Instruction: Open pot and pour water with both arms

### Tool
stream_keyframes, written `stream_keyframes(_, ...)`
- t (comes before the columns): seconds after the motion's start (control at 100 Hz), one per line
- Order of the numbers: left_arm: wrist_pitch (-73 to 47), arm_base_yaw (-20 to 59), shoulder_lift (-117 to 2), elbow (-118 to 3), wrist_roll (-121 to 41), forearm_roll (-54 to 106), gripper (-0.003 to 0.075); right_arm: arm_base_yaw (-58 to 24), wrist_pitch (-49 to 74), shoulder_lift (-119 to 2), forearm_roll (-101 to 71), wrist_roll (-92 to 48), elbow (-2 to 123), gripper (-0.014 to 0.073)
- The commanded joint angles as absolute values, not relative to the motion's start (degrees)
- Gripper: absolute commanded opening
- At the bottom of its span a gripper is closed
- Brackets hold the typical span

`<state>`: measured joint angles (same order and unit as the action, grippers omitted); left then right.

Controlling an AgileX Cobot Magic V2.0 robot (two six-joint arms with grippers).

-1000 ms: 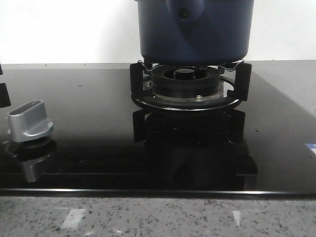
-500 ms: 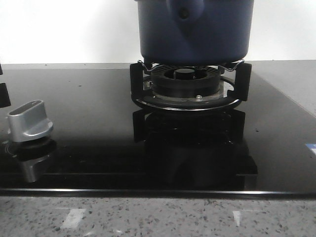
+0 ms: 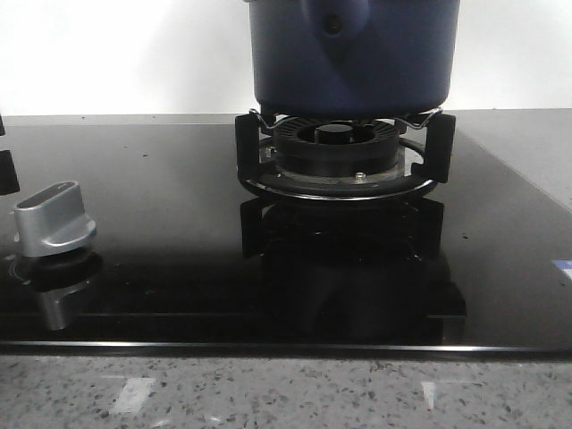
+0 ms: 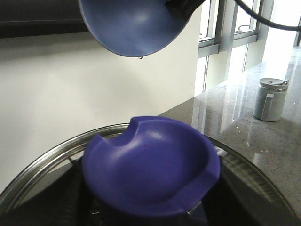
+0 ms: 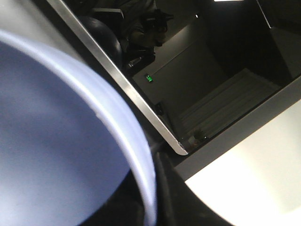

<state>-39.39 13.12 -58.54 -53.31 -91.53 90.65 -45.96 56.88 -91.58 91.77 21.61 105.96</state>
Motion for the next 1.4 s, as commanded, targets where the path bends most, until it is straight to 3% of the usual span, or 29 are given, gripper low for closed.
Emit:
stream_keyframes(0.0, -40.1, 13.0, -57.3, -55.2, -91.0, 95.3, 0.027, -46.0, 55.7, -89.2, 96.9, 22.4, 107.9, -0.0046)
stream_keyframes(0.56, -40.1, 13.0, -57.3, -55.2, -91.0, 95.3, 0.027, -46.0, 53.2, -88.8, 100.5, 23.3, 107.9, -0.0047)
stream_keyframes(0.81, -40.1, 13.0, -57.3, -55.2, -91.0, 95.3, 0.027, -43.9, 63.3, -88.8, 77.9, 23.8, 107.9, -0.0047)
stream_keyframes(1.14, -40.6, 13.0, -57.3, -55.2, -91.0, 95.3, 0.027, -30.3, 66.8, -85.9, 45.9, 25.2, 107.9, -0.0048)
stream_keyframes(1.39, -40.7, 13.2, -57.9, -55.5, -91.0, 96.3, 0.027, -10.0, 66.4, -79.7, 29.3, 23.6, 106.8, -0.0074)
